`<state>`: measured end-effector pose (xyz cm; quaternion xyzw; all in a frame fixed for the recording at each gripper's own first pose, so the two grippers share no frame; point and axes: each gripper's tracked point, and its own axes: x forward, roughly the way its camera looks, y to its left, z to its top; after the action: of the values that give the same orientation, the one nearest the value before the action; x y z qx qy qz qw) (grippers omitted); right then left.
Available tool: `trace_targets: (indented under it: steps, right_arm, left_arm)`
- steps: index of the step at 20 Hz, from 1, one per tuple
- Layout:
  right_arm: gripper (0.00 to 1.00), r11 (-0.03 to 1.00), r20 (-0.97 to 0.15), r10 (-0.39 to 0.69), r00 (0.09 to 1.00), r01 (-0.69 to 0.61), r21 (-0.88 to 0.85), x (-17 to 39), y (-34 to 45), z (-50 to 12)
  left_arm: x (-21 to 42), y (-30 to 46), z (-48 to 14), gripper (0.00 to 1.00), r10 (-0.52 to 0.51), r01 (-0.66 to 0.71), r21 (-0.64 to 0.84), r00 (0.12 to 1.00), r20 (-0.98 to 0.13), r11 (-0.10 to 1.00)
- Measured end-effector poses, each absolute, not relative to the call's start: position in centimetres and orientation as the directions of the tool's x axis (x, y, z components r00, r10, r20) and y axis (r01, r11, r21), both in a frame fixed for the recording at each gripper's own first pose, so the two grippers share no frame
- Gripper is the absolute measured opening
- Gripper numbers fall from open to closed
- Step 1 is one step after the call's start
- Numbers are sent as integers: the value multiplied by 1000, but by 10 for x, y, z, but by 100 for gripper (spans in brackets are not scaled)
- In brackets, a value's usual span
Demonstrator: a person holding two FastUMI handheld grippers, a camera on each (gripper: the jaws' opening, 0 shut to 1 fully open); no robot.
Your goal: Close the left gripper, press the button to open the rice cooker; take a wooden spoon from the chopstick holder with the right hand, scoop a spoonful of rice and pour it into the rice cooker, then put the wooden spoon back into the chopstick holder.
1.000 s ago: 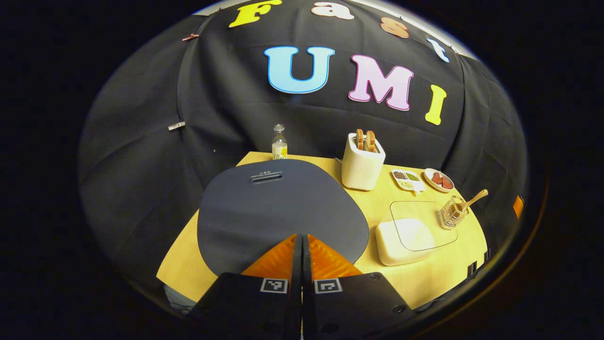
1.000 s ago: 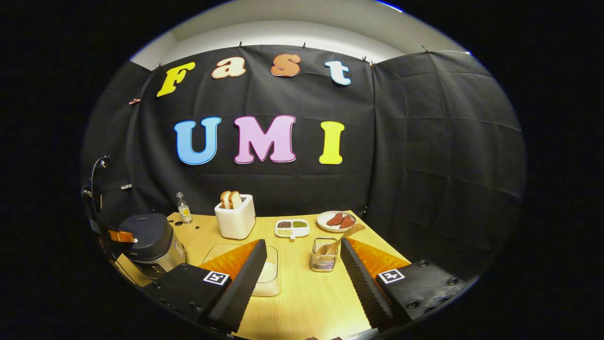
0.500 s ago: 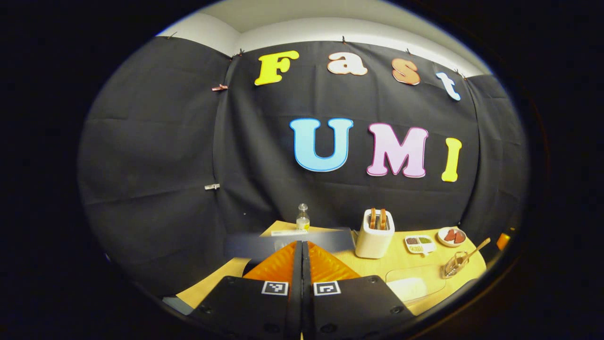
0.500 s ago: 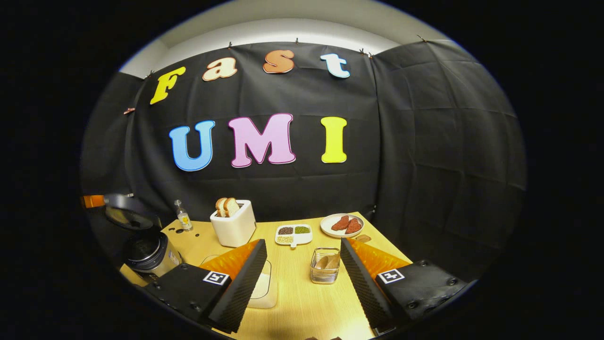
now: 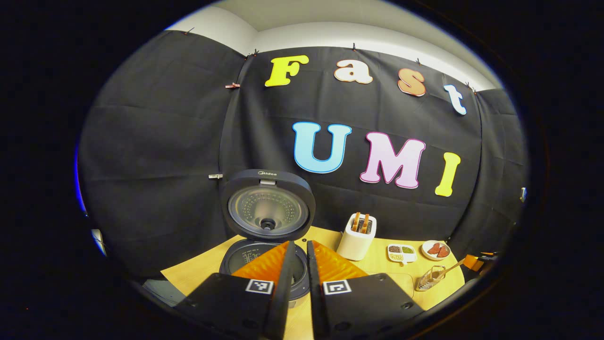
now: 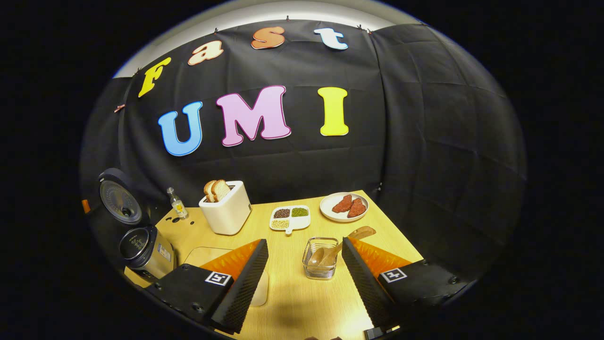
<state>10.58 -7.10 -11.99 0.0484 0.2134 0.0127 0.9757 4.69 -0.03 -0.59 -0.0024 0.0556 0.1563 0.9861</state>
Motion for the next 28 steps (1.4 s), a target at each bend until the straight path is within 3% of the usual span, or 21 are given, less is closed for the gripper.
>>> trace_targets:
  steps: [2,6,15,18,28]
  right_arm:
    - [99,995,-437,57,898,-14,101,108,-74,-129]
    - [99,995,-424,50,905,-8,101,115,-87,-135]
    - [99,988,-391,-33,920,90,127,137,-139,-150]
    - [99,978,-419,-67,906,143,153,152,-158,-171]
    - [98,954,-487,-28,873,169,248,214,-155,-235]
  left_arm:
    - [45,-14,-2,41,292,-292,15,951,-98,956]
    - [42,-29,-1,99,291,-289,38,953,-84,957]
    - [52,-74,-47,96,227,-227,24,958,-177,974]
    - [54,-77,-58,95,240,-237,41,947,-215,971]
    - [47,-94,-91,96,312,-300,84,903,-297,950]
